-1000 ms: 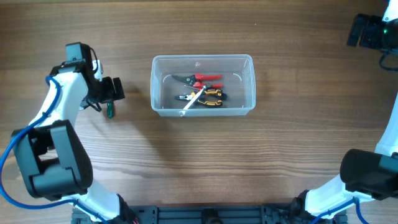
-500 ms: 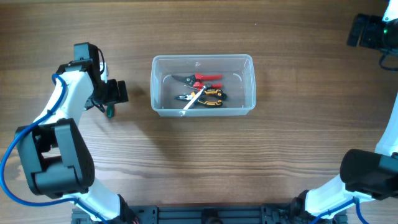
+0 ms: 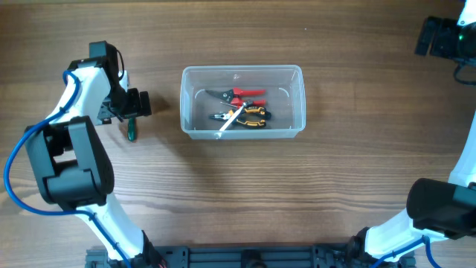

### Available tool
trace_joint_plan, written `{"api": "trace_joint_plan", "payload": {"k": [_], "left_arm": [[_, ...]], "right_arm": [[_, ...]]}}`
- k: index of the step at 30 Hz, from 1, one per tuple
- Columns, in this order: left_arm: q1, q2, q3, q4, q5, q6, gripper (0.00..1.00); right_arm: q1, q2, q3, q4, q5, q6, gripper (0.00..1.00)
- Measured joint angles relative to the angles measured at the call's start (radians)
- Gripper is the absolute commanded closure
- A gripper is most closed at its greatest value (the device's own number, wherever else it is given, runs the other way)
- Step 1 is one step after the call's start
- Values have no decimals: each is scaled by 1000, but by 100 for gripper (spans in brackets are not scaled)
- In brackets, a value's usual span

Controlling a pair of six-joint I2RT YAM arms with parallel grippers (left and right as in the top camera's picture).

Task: Pack container
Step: 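Align and close the left gripper on the green screwdriver handle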

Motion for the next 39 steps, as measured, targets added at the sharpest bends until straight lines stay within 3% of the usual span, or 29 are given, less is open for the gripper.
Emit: {"api": "trace_joint_plan", "payload": {"k": [24,39], "left_arm": [[48,11,-11,71,34,126,0],[48,13,-13,76,45,141,0]], "right_arm": [[0,0,0,0,0,0,0],[0,0,0,0,0,0,0]]}}
